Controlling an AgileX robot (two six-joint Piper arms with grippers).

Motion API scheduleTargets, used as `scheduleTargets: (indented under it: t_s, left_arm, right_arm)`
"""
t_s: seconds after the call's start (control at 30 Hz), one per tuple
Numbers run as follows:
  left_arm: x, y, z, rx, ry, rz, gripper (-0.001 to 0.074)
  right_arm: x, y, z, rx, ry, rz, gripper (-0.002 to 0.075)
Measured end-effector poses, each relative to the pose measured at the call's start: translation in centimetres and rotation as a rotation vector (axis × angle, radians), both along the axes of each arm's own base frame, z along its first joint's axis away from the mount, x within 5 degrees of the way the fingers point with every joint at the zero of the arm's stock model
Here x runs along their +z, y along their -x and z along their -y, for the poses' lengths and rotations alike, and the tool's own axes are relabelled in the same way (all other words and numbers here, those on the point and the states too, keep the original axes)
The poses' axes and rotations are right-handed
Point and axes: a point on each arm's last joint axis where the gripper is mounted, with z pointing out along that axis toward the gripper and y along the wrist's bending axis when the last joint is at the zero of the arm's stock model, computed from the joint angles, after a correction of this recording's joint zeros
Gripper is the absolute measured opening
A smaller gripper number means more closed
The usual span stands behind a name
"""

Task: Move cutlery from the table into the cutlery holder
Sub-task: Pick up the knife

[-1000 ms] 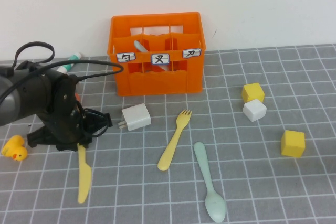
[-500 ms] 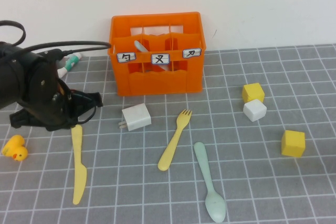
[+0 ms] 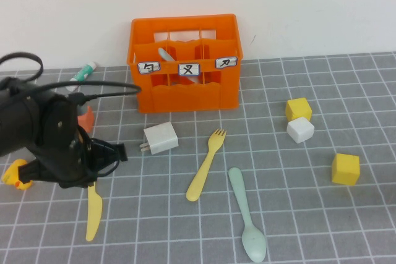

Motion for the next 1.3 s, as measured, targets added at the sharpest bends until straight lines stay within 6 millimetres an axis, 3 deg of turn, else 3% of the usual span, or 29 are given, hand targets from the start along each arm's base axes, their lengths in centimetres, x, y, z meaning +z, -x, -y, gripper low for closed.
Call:
scheduleTargets:
  t_s: [0.23, 0.43, 0.6, 0.87, 1.03, 1.3]
  left_arm:
    - [-0.8, -0.4, 0.4, -0.019, 0.014, 0.027, 0.0012]
    - [-2.5, -0.9, 0.5, -0.017, -0.001, -0.011, 0.016]
    - [-3.1, -1.1, 0.4, 0.011, -0.009, -0.02, 0.0209]
    - [-3.1, -1.1, 0.4, 0.014, -0.024, -0.013, 0.0195]
    - [-3.1, -1.1, 0.3, 0.003, -0.037, -0.017, 0.0081]
    - [-2.8, -1.0, 0.3, -0.018, -0.039, -0.004, 0.0081]
  right_arm:
    - [0.0, 0.0, 0.0, -0.001, -0.005, 0.001, -0.0003]
    - [0.0, 0.0, 0.0, -0.002, -0.009, 0.0, -0.0003]
    - [0.0, 0.0, -0.1, 0.0, -0.009, -0.003, -0.0003]
    - [0.0, 0.0, -0.1, 0.006, -0.005, 0.0, -0.0003]
    - [0.0, 0.0, -0.1, 0.007, -0.008, 0.001, -0.0003]
    - [0.0, 0.0, -0.1, 0.01, -0.004, 0.004, -0.0003]
